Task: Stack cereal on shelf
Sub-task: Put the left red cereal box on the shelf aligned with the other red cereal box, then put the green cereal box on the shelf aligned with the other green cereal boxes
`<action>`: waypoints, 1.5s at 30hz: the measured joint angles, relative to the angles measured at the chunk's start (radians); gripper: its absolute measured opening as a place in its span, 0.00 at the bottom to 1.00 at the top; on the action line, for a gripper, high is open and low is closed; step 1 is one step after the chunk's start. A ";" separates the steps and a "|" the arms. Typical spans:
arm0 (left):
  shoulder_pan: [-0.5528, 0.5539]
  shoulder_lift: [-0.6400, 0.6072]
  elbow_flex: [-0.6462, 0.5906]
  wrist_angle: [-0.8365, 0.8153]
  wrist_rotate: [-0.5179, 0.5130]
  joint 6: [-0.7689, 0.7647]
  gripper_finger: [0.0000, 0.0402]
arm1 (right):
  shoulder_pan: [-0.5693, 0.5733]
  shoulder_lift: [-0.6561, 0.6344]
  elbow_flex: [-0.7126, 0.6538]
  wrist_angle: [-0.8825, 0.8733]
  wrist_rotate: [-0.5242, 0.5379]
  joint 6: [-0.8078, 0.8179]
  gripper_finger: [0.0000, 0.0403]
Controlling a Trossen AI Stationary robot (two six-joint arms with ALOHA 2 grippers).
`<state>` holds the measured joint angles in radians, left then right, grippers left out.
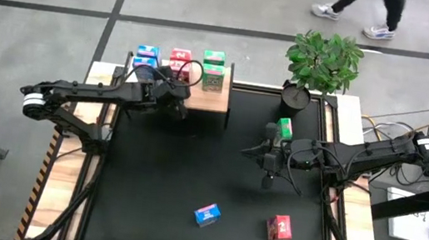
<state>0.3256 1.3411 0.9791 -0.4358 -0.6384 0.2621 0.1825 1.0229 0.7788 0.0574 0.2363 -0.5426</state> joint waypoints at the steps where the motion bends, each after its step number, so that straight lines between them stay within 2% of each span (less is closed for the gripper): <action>1: 0.000 0.000 0.000 0.001 0.000 -0.002 0.19 | 0.000 0.000 0.000 0.000 0.000 0.000 0.02; 8: -0.019 -0.002 0.004 0.001 0.000 -0.022 0.19 | 0.000 0.000 0.000 0.000 0.000 0.000 0.02; 13: -0.121 -0.059 0.024 0.004 0.017 -0.036 0.19 | 0.000 0.000 0.000 0.000 0.000 0.015 0.02; 15: -0.180 -0.101 0.024 0.002 0.108 -0.036 0.19 | 0.000 0.000 0.000 -0.001 0.000 0.037 0.02; 18: -0.276 -0.180 0.022 0.003 0.300 -0.055 0.19 | 0.000 0.003 0.000 0.000 0.000 0.094 0.02; 21: -0.380 -0.246 0.018 0.004 0.383 -0.122 0.19 | 0.000 0.016 0.000 0.000 -0.004 0.161 0.02; 28: -0.617 -0.303 0.011 0.003 0.385 -0.219 0.19 | 0.000 0.072 0.000 -0.075 0.000 0.449 0.02; 33: -0.731 -0.302 -0.027 0.007 0.384 -0.186 0.19 | 0.000 0.077 0.000 -0.250 0.143 0.756 0.02; 40: -0.779 -0.363 -0.159 0.122 0.376 -0.126 0.19 | -0.004 0.031 0.028 -0.530 0.343 1.071 0.02; 45: -0.780 -0.463 -0.241 0.169 0.252 -0.105 0.19 | -0.060 -0.001 0.081 -0.650 0.391 1.218 0.02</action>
<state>-0.4541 0.8779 0.7377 -0.2666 -0.3859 0.1572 0.1222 1.0216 0.8597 -0.5929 0.6274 0.6749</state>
